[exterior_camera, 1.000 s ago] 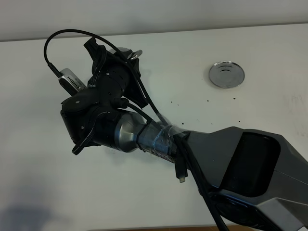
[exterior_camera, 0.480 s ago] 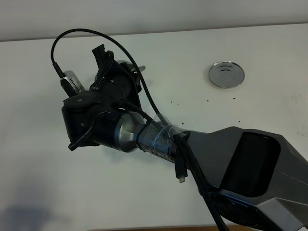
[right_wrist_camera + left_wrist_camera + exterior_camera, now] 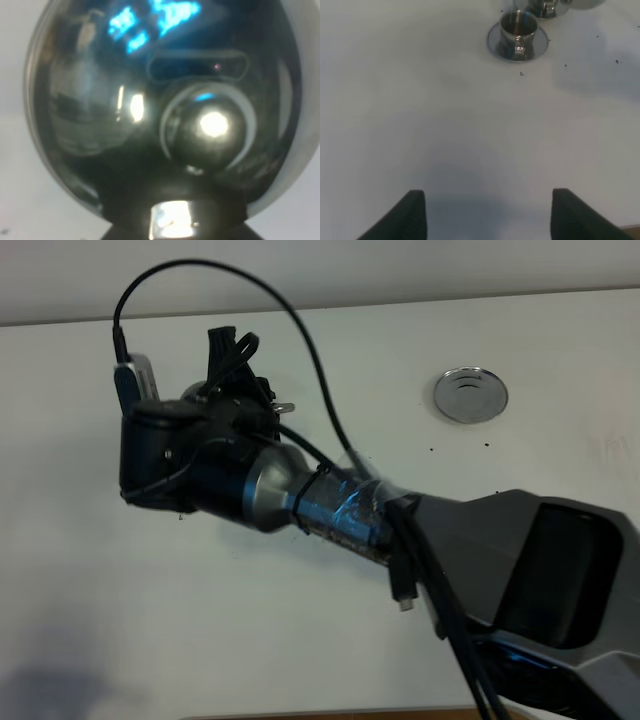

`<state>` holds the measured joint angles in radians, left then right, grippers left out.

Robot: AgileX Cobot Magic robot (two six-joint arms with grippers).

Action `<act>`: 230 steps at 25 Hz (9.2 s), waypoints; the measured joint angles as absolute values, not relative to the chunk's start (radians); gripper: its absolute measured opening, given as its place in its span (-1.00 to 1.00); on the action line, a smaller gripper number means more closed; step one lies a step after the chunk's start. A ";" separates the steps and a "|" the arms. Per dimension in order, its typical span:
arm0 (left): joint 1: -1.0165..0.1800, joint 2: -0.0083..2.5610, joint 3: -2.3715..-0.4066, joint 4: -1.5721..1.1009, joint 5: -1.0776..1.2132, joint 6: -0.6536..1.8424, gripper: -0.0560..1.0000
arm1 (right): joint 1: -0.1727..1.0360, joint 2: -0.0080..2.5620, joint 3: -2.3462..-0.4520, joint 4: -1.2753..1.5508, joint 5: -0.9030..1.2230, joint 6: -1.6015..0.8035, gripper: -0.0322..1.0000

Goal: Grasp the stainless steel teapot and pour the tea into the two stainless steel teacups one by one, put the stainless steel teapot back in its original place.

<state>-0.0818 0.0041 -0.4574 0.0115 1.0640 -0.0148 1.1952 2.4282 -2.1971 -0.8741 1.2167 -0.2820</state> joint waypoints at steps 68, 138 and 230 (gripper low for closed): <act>-0.082 0.004 -0.457 0.012 1.064 -0.015 0.22 | 0.480 2.116 -1.925 -0.099 1.216 -0.178 -0.57; -0.082 0.004 -0.457 0.012 1.064 -0.015 0.22 | 0.403 2.207 -1.702 -0.110 0.854 -0.205 -0.07; -0.082 0.004 -0.457 0.012 1.064 -0.015 0.22 | 0.043 -0.006 -0.525 -0.056 1.115 0.000 -0.15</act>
